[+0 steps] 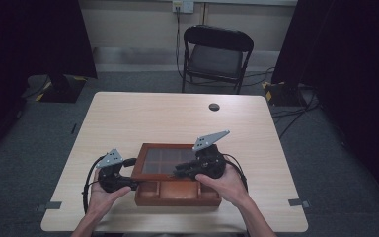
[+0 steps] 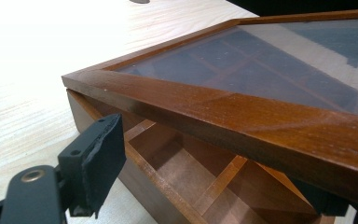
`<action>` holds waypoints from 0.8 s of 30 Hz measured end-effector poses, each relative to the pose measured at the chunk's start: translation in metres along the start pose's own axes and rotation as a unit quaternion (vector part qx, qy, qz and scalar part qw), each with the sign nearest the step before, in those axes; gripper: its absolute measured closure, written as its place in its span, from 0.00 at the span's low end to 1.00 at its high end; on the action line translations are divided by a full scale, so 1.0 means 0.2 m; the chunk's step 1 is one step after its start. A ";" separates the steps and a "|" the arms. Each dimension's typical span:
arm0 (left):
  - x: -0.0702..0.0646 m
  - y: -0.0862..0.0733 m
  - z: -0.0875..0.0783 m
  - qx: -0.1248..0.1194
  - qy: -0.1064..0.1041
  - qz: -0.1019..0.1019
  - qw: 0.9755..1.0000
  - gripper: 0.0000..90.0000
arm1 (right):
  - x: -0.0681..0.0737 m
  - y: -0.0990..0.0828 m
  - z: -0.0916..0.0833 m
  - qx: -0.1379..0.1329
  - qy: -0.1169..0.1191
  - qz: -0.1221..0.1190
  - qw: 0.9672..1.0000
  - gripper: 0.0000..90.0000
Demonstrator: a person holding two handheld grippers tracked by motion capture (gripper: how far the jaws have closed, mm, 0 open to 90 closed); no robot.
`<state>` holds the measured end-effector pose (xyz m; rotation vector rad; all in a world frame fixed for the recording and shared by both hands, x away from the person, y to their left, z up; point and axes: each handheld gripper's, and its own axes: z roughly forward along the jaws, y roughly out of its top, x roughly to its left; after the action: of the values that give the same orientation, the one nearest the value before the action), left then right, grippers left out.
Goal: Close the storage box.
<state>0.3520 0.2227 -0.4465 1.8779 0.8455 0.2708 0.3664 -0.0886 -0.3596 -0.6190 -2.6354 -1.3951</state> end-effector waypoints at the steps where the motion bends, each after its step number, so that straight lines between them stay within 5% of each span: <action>1: 0.00 0.00 0.00 0.000 0.000 0.000 1.000 0.19 | 0.00 0.00 0.00 0.000 0.000 0.000 1.000 0.83; 24: 0.00 0.00 0.01 0.006 0.003 0.004 1.000 0.19 | -0.05 0.03 0.04 0.039 0.027 0.018 0.999 0.90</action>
<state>0.3525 0.2210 -0.4474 1.8931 0.8469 0.2769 0.3788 -0.0822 -0.3635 -0.6066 -2.6086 -1.2756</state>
